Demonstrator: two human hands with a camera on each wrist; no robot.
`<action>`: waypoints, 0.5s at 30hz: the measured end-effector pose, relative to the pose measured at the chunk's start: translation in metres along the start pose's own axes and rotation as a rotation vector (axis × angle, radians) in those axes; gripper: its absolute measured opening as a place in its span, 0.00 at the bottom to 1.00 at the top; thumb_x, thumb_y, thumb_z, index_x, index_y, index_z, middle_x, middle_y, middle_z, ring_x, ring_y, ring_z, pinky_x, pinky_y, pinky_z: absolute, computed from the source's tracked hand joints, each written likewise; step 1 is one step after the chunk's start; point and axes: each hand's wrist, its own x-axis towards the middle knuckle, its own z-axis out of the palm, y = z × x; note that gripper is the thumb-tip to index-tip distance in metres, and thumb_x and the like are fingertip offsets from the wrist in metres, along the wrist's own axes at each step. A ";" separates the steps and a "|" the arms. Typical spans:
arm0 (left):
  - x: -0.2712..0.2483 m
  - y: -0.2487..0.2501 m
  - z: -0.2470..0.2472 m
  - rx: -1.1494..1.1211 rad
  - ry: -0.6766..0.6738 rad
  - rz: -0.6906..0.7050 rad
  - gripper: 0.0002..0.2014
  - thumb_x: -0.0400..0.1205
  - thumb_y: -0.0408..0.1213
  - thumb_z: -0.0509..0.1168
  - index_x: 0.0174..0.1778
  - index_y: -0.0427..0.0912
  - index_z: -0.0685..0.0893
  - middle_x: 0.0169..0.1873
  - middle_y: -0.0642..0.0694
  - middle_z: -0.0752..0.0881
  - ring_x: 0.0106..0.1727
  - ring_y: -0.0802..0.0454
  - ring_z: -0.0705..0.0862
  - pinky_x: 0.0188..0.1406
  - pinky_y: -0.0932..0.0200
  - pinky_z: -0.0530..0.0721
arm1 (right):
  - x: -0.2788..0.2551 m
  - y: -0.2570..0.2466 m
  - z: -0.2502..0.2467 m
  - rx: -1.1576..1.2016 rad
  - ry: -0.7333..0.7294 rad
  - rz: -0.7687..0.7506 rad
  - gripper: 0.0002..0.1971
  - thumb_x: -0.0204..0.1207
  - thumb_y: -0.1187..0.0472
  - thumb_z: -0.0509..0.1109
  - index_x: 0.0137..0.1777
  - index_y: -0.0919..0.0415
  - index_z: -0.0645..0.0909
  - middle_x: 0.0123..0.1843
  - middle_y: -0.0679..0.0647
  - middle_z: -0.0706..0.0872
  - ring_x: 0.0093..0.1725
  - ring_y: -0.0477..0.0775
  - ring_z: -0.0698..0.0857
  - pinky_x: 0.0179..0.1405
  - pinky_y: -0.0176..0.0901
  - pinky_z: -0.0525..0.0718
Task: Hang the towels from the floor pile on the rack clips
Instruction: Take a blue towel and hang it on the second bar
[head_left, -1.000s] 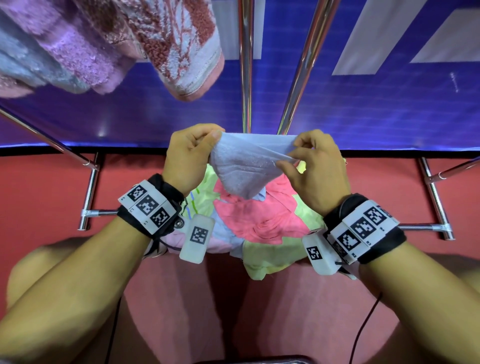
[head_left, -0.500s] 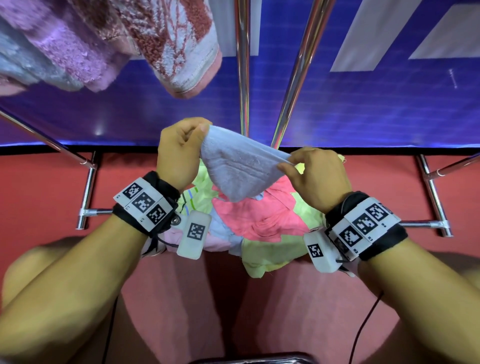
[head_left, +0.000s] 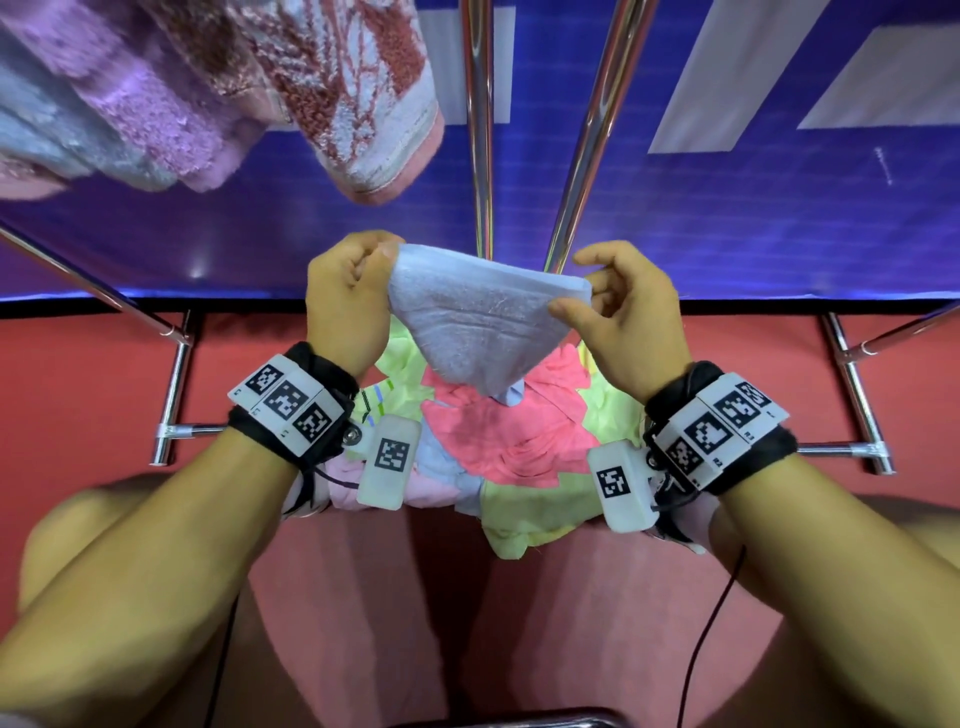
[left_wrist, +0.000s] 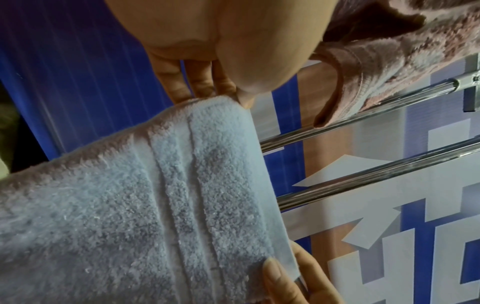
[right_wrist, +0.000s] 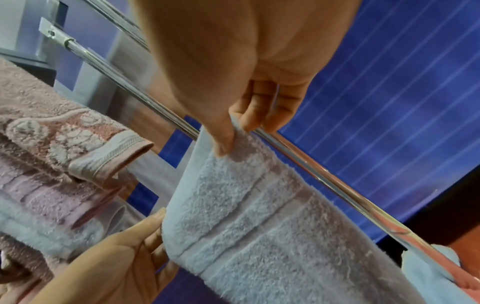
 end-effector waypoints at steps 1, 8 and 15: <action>-0.001 0.001 0.000 0.002 0.002 0.001 0.08 0.82 0.37 0.62 0.43 0.47 0.87 0.34 0.56 0.86 0.35 0.59 0.83 0.38 0.54 0.81 | 0.001 0.001 0.001 -0.006 -0.017 0.019 0.13 0.69 0.66 0.80 0.50 0.53 0.82 0.32 0.50 0.80 0.30 0.51 0.74 0.33 0.39 0.77; -0.012 0.003 -0.006 0.011 0.041 0.009 0.07 0.80 0.43 0.64 0.42 0.55 0.87 0.39 0.53 0.88 0.43 0.51 0.85 0.51 0.34 0.86 | 0.000 -0.002 0.003 0.169 -0.036 0.097 0.13 0.73 0.68 0.78 0.34 0.54 0.79 0.31 0.59 0.82 0.31 0.57 0.79 0.30 0.42 0.78; -0.034 0.027 -0.016 -0.050 0.063 0.028 0.08 0.81 0.44 0.64 0.40 0.58 0.88 0.37 0.49 0.88 0.41 0.48 0.85 0.47 0.29 0.86 | -0.010 -0.036 0.004 0.252 0.042 0.073 0.13 0.77 0.65 0.71 0.35 0.53 0.72 0.26 0.43 0.75 0.28 0.43 0.72 0.30 0.38 0.72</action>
